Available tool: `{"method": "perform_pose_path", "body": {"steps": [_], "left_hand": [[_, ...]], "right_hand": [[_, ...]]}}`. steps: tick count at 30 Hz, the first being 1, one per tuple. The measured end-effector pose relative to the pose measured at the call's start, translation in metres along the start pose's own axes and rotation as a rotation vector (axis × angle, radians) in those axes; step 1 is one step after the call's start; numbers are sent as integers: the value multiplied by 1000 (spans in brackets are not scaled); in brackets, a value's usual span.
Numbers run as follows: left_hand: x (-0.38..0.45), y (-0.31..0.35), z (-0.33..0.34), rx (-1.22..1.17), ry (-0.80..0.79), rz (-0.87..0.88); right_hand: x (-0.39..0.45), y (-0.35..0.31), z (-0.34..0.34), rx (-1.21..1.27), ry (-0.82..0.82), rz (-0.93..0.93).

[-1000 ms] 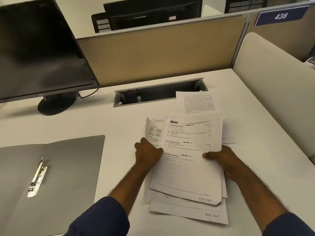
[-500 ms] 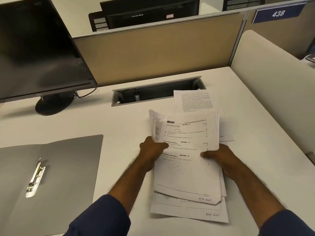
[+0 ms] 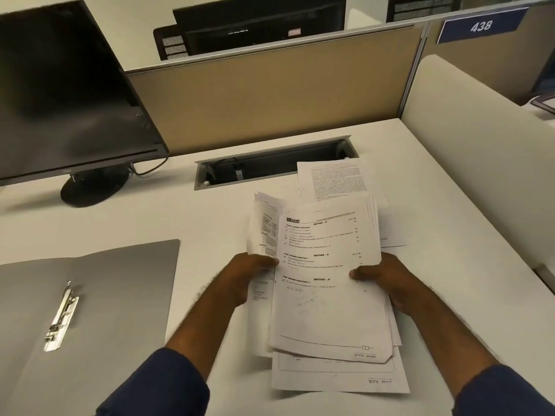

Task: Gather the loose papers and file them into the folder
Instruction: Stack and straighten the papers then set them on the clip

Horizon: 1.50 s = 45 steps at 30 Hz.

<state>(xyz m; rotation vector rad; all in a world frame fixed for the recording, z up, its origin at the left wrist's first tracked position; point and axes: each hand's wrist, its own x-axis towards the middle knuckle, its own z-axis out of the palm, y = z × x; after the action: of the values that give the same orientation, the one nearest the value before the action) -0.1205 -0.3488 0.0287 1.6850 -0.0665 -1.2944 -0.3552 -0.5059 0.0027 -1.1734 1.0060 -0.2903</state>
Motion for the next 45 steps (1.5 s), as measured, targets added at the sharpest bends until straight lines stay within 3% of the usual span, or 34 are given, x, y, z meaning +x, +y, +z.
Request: {"method": "perform_pose_path", "body": {"steps": [6,10,13,15,18,23,28,34,39,42,45], "left_hand": [[-7,-27,13,143,23,186],[-12,-24,6,224,113,307],[-22,-13,-7,345,181,426],[-29,-7,-19,381,199,476],[-39,3,-39,378,203,512],[-61,23,-70,290,194,532],[-87,48,-94,173,306,587],[-110,71,-104,-24,339,597],[-105,64,-73,-47,183,548],[-89,47,-52,-70,74,434],[-67,27,-40,-101,10,298]], "right_hand": [[-3,3,9,-27,-95,-26],[-2,5,17,-159,141,-176],[-1,10,13,-415,317,-324],[0,17,9,-676,337,-412],[-1,24,8,-985,274,-312],[-6,20,16,-1188,349,-209],[-15,16,19,-1299,400,-215],[-29,21,29,-1271,281,-214],[-43,25,40,-1229,190,-215],[-55,24,43,-785,245,-33],[-72,24,33,-364,152,-51]]}}
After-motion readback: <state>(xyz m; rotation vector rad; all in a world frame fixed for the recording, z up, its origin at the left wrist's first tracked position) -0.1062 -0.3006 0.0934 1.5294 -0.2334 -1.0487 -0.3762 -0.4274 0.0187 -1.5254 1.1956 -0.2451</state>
